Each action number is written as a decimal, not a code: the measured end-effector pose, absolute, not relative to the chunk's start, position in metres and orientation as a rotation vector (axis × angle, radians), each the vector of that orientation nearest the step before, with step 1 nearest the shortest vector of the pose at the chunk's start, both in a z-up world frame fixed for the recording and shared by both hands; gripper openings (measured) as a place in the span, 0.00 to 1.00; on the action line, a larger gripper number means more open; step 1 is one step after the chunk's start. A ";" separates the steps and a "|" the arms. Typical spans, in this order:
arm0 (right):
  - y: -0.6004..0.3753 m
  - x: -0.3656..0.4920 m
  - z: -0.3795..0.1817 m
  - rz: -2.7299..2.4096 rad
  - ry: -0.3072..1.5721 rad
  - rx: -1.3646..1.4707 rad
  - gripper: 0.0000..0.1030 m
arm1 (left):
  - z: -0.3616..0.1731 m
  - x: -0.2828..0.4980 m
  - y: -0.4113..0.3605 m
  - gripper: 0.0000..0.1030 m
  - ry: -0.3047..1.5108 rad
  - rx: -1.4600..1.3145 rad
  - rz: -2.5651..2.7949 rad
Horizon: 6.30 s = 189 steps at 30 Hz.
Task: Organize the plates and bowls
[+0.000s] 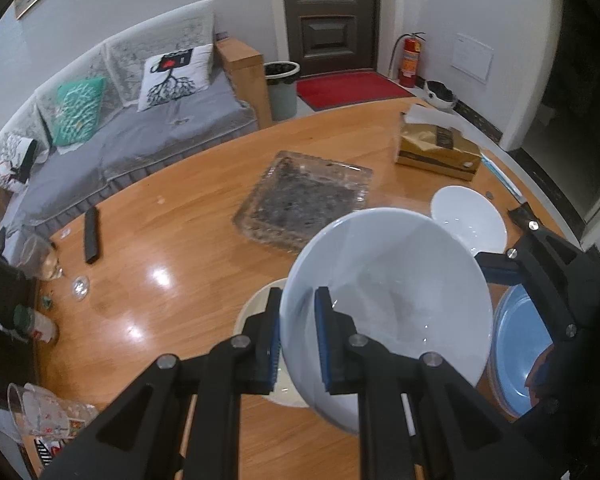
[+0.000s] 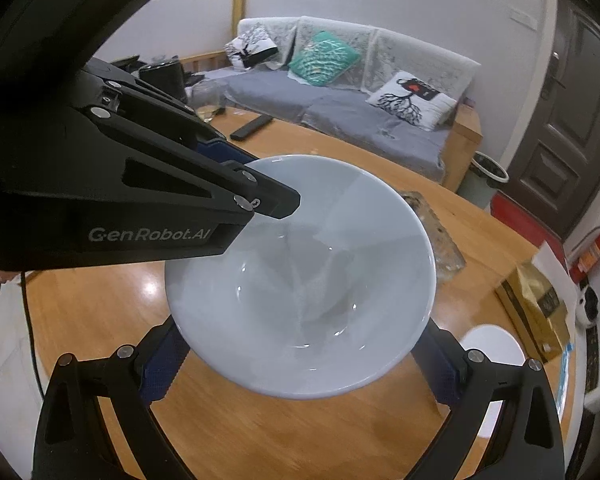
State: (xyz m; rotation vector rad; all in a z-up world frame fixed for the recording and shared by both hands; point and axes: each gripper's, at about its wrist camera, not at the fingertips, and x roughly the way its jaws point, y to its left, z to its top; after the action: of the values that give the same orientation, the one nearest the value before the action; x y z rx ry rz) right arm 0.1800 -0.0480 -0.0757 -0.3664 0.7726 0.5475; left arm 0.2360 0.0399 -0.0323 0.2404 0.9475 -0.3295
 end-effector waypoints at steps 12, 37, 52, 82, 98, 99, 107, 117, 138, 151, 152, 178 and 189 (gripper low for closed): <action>-0.002 0.207 -0.102 0.590 0.851 -0.403 0.95 | -0.060 0.259 0.084 0.12 0.995 0.183 -0.292; 0.013 0.238 -0.126 0.607 1.033 -0.450 0.95 | -0.103 0.283 0.091 0.12 1.093 0.159 -0.325; 0.010 0.239 -0.135 0.606 1.069 -0.447 0.95 | -0.120 0.283 0.085 0.13 1.114 0.175 -0.320; -0.003 0.223 -0.127 0.624 1.028 -0.444 0.91 | -0.116 0.281 0.082 0.16 1.099 0.197 -0.261; -0.163 0.173 -0.075 0.476 0.801 -0.302 0.99 | -0.029 0.261 0.007 0.44 0.971 0.073 -0.358; -0.178 0.171 -0.077 0.448 0.812 -0.312 0.99 | -0.030 0.262 -0.001 0.44 0.974 0.070 -0.366; -0.246 0.177 -0.101 0.423 0.850 -0.302 0.99 | -0.067 0.280 -0.095 0.44 1.038 0.096 -0.444; -0.268 0.220 -0.144 0.525 0.918 -0.278 0.97 | -0.129 0.307 -0.134 0.17 1.143 0.071 -0.446; -0.254 0.246 -0.165 0.607 0.951 -0.271 0.94 | -0.151 0.316 -0.150 0.07 1.133 0.100 -0.455; -0.248 0.232 -0.151 0.597 0.911 -0.287 0.94 | -0.136 0.303 -0.147 0.08 1.103 0.130 -0.462; -0.247 0.231 -0.149 0.598 0.910 -0.286 0.94 | -0.134 0.301 -0.146 0.08 1.099 0.133 -0.460; -0.197 0.175 -0.079 0.611 0.764 -0.272 0.94 | -0.049 0.238 -0.089 0.09 0.965 0.172 -0.367; -0.154 0.171 -0.063 0.651 0.743 -0.301 0.94 | -0.034 0.227 -0.042 0.09 0.949 0.148 -0.312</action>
State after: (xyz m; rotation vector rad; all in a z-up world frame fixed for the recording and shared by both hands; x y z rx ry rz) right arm 0.1708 -0.1539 -0.0629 -0.3010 0.7427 0.6508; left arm 0.2275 -0.0423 -0.0344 0.1480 0.9488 -0.3116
